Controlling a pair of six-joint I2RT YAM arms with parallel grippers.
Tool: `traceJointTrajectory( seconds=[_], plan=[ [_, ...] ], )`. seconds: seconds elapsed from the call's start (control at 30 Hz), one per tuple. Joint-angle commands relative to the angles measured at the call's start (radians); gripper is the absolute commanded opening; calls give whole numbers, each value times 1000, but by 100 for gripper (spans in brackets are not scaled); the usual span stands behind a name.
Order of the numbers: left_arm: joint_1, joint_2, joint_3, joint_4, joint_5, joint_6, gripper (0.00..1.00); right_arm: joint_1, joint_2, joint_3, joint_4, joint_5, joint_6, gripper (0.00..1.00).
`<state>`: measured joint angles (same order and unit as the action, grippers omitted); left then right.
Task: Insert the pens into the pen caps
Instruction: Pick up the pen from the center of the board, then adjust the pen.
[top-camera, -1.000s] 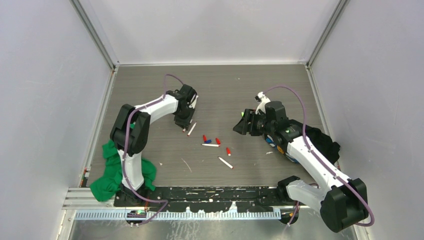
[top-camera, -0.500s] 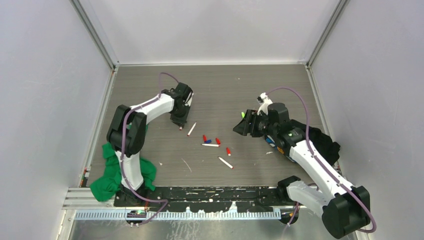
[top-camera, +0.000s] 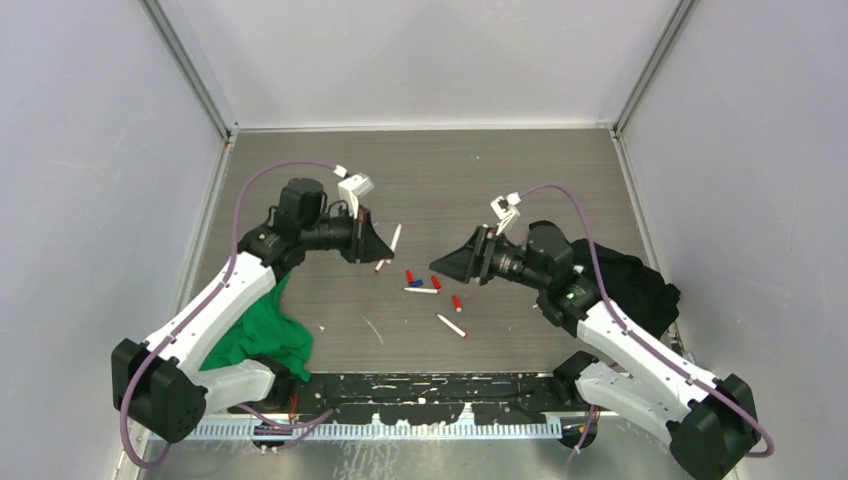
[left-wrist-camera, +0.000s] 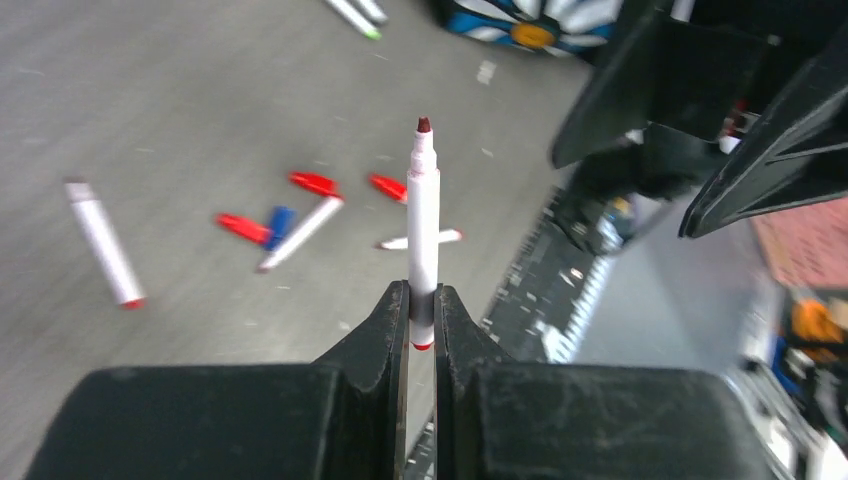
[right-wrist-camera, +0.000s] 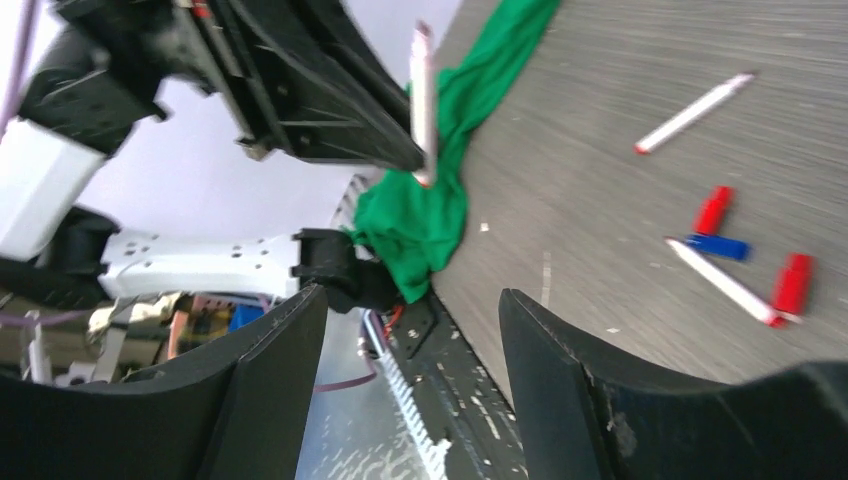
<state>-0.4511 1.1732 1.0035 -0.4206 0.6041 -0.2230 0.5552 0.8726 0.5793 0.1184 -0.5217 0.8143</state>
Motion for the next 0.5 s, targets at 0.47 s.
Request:
traceJointTrajectory(
  seconds=[0.47],
  plan=[
    [-87, -14, -63, 149, 496, -65, 0, 215, 105, 90, 251, 175, 21, 62]
  ],
)
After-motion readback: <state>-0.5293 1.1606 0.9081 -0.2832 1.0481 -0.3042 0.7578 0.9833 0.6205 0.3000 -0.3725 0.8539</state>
